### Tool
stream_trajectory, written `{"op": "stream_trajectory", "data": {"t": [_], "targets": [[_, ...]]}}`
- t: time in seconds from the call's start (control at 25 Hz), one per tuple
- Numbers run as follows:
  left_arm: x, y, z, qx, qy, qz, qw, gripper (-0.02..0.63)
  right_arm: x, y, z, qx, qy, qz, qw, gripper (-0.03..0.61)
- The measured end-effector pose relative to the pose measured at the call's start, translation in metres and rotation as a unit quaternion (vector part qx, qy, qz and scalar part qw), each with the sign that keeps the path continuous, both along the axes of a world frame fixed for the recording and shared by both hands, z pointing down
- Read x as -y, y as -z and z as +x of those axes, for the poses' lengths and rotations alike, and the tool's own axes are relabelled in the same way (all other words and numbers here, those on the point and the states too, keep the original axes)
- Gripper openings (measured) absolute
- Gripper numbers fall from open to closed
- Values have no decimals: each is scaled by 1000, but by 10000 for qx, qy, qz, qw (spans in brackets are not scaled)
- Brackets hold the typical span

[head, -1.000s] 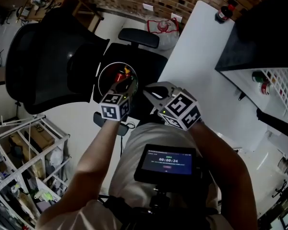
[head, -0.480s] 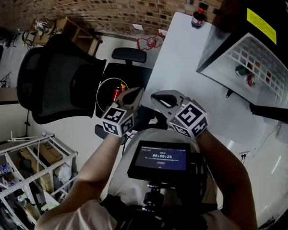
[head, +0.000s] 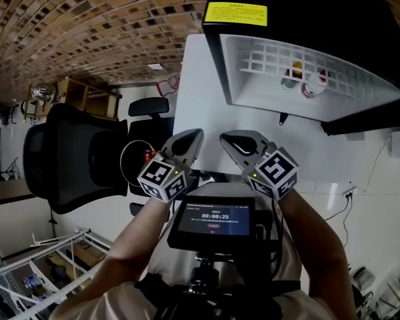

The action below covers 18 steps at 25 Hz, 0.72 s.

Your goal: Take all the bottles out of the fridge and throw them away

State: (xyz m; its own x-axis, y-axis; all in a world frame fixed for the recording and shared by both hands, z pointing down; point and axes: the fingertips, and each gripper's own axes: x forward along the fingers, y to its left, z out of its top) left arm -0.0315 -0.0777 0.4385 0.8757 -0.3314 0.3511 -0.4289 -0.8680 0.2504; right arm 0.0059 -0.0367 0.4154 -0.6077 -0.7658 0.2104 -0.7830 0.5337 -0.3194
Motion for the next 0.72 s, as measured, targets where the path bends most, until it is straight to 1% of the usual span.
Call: {"op": "stream_trajectory", "data": {"t": [0.12,0.24,0.44,0.56,0.72], "targets": [[-10,6,40,-36,-432,77,9990,2,-8,7,38,0,-430,64,9991,3],[-23,12,77,-73,-807,151,9966,2,-17,12,76,60,-925,156,9956,3],[-48,26,136,-86,-1507,161,9884,2,-38,18,130,103,-1679,233,9855,3],[-60,27,161,-148,-1804,145,9834,2,-51,19,154,167,-2014,251,9790,3],[-78,30,184,-95,-2027,86,9792,2,-67,16,174,192,-2261,245,9736,3]]}}
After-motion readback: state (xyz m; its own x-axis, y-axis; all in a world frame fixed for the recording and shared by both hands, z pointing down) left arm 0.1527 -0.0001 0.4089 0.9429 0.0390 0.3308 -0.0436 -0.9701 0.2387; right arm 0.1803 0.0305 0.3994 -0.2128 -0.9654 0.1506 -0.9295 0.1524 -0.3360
